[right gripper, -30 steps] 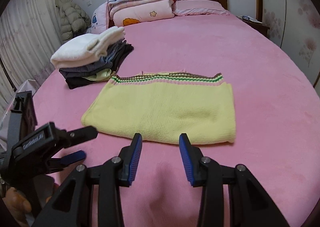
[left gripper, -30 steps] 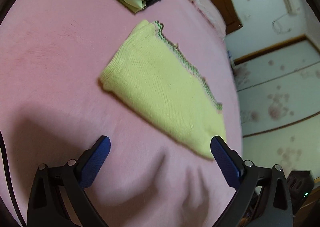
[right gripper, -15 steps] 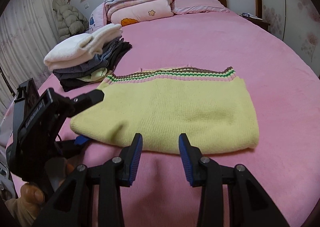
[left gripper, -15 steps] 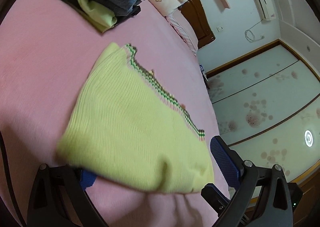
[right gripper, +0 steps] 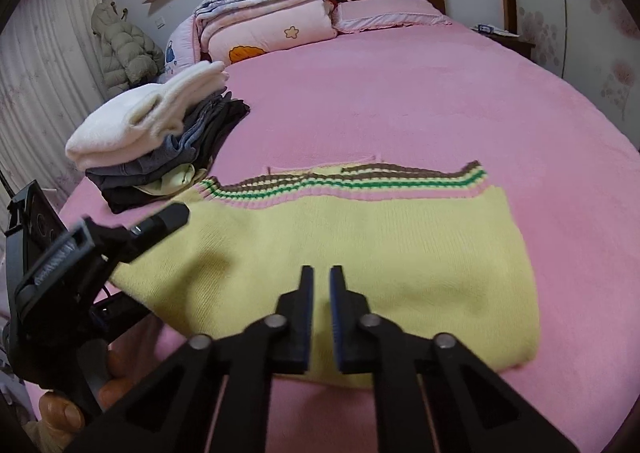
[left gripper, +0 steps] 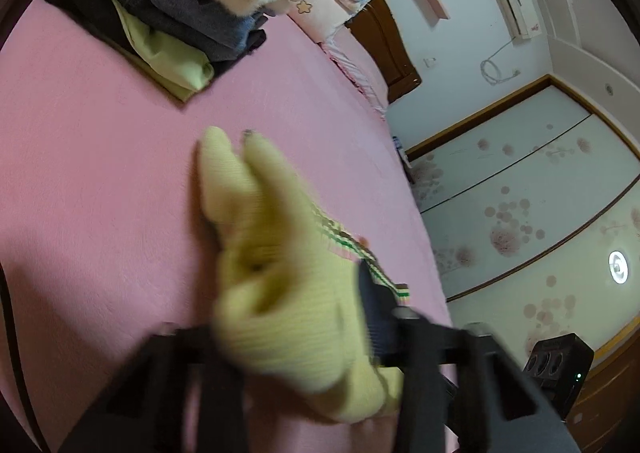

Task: Fold large clothes
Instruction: 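Fold the held side across the middle with the left gripper and release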

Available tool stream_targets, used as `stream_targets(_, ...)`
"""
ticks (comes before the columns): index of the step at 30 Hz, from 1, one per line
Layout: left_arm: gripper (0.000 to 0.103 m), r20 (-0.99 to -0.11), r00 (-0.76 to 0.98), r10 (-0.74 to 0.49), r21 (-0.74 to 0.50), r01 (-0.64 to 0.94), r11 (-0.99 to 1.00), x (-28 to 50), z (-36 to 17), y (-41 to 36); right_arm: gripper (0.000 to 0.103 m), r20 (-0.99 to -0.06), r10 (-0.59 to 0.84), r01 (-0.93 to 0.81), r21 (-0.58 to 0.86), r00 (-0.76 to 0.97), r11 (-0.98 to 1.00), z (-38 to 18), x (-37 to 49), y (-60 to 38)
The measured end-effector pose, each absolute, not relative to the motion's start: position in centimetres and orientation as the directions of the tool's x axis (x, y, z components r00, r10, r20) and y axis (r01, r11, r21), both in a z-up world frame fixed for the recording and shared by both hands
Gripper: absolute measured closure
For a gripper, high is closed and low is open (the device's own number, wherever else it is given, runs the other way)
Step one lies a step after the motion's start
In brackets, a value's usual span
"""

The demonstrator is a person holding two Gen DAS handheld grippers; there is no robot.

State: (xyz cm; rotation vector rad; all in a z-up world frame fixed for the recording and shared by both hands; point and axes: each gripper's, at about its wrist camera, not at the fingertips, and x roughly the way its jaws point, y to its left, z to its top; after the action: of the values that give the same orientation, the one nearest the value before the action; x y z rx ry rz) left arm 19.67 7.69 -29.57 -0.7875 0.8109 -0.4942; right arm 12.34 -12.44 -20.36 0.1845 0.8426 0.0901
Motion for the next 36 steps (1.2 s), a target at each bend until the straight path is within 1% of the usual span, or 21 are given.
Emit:
stream_targets(3, 0.088, -0.476, 0.602, -0.641, -0.741, 0.118, 0.661, 19.6, -29.0, 7.4, 0.101, -0.754, 0.163, -0.013, 0.201, 0.637, 0.98, -21.4, 13.0, -11.8)
stream_targets(6, 0.09, -0.478, 0.611, -0.631, -0.703, 0.165, 0.692, 19.2, -27.7, 6.8, 0.101, -0.776, 0.164, -0.008, 0.201, 0.609, 0.98, -22.9, 13.3, -11.4)
stream_targets(8, 0.09, -0.466, 0.617, -0.634, -0.671, 0.221, 0.708, 18.6, -26.3, 6.0, 0.101, -0.789, 0.169, -0.005, 0.207, 0.591, 0.978, -23.6, 13.5, -11.4)
stream_targets(11, 0.09, -0.448, 0.613, -0.651, -0.58, 0.355, 0.734, 17.5, -23.8, 3.5, 0.101, -0.786, 0.207, 0.002, 0.255, 0.582, 0.967, -24.2, 13.7, -12.0)
stream_targets(13, 0.09, -0.443, 0.593, -0.672, -0.52, 0.441, 0.732, 16.8, -22.5, 1.4, 0.101, -0.777, 0.252, 0.014, 0.318, 0.578, 0.948, -24.5, 13.7, -13.0)
stream_targets(15, 0.09, -0.443, 0.571, -0.691, -0.493, 0.488, 0.72, 16.5, -21.9, -0.3, 0.101, -0.764, 0.299, 0.016, 0.375, 0.572, 0.927, -24.9, 13.7, -14.0)
stream_targets(20, 0.09, -0.435, 0.564, -0.702, -0.473, 0.52, 0.711, 16.2, -20.5, -2.9, 0.101, -0.718, 0.411, -0.01, 0.49, 0.561, 0.871, -24.5, 13.2, -16.6)
stream_targets(22, 0.09, -0.444, 0.566, -0.695, -0.445, 0.535, 0.719, 16.0, -19.9, -4.6, 0.101, -0.697, 0.422, -0.021, 0.505, 0.58, 0.863, -23.4, 12.3, -17.8)
stream_targets(26, 0.09, -0.481, 0.525, -0.702, -0.407, 0.576, 0.709, 15.3, -19.9, -9.1, 0.101, -0.684, 0.364, 0.019, 0.483, 0.633, 0.875, -21.1, 9.5, -21.3)
stream_targets(27, 0.089, -0.506, 0.506, -0.698, -0.394, 0.585, 0.709, 15.2, -20.2, -10.6, 0.101, -0.683, 0.338, 0.049, 0.48, 0.647, 0.876, -20.5, 8.4, -22.8)
stream_targets(28, 0.089, -0.54, 0.493, -0.682, -0.373, 0.586, 0.719, 15.0, -20.8, -12.0, 0.101, -0.686, 0.323, 0.067, 0.477, 0.652, 0.876, -20.3, 7.8, -23.7)
stream_targets(30, 0.088, -0.645, 0.441, -0.625, -0.324, 0.582, 0.746, 15.3, -22.8, -15.0, 0.101, -0.707, 0.266, 0.124, 0.448, 0.655, 0.886, -20.1, 6.1, -25.8)
stream_targets(31, 0.087, -0.702, 0.413, -0.581, -0.294, 0.575, 0.764, 15.5, -23.9, -16.3, 0.1, -0.717, 0.245, 0.145, 0.436, 0.653, 0.888, -20.2, 5.5, -26.5)
stream_targets(32, 0.084, -0.733, 0.391, -0.557, -0.28, 0.572, 0.771, 15.6, -24.8, -17.3, 0.1, -0.726, 0.232, 0.164, 0.43, 0.648, 0.888, -20.4, 5.1, -27.0)
stream_targets(34, 0.08, -0.737, 0.405, -0.541, -0.254, 0.576, 0.777, 15.1, -25.1, -18.1, 0.099, -0.744, 0.211, 0.211, 0.429, 0.634, 0.878, -21.0, 4.1, -28.2)
stream_targets(35, 0.072, -0.733, 0.412, -0.542, -0.25, 0.578, 0.777, 14.9, -24.9, -18.2, 0.099, -0.752, 0.205, 0.23, 0.429, 0.627, 0.873, -21.4, 3.6, -28.7)
stream_targets(36, 0.061, -0.73, 0.409, -0.547, -0.255, 0.58, 0.774, 14.8, -24.7, -18.2, 0.099, -0.759, 0.196, 0.244, 0.426, 0.621, 0.871, -21.6, 3.2, -29.0)
